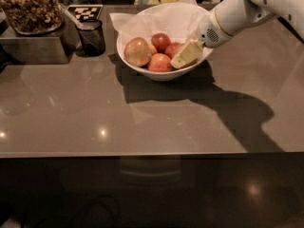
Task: Pick apple from white bowl
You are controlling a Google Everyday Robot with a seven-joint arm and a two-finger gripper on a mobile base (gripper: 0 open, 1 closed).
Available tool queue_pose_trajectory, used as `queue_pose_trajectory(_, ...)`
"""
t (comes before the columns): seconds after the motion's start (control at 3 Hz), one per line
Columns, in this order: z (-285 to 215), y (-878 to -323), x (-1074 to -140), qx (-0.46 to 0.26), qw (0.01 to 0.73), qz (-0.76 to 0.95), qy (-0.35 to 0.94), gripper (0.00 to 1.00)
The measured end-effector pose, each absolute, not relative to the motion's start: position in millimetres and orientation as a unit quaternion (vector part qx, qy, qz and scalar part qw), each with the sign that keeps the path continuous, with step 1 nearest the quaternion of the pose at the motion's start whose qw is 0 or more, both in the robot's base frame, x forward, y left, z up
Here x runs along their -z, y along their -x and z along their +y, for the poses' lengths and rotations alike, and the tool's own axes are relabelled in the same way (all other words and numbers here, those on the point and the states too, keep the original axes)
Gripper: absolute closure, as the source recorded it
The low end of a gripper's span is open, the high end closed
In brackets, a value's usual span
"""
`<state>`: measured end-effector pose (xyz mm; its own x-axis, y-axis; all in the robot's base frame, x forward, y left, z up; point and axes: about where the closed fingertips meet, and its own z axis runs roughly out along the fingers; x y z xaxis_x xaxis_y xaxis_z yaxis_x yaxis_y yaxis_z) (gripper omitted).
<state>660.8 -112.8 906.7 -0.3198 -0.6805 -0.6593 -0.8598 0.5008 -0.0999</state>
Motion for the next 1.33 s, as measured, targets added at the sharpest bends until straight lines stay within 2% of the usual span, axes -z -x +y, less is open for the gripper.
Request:
queue_pose_trajectory(0.67, -112.0, -673.5, -891.3, -0.133, 0.313, 0.811, 0.476, 0.32)
queue_pose_trajectory(1.0, -111.9, -673.5, -891.2, -0.133, 0.313, 0.811, 0.476, 0.51)
queue_pose_trajectory(1.33, -111.5, -674.1, -890.0, -0.132, 0.312, 0.812, 0.476, 0.74)
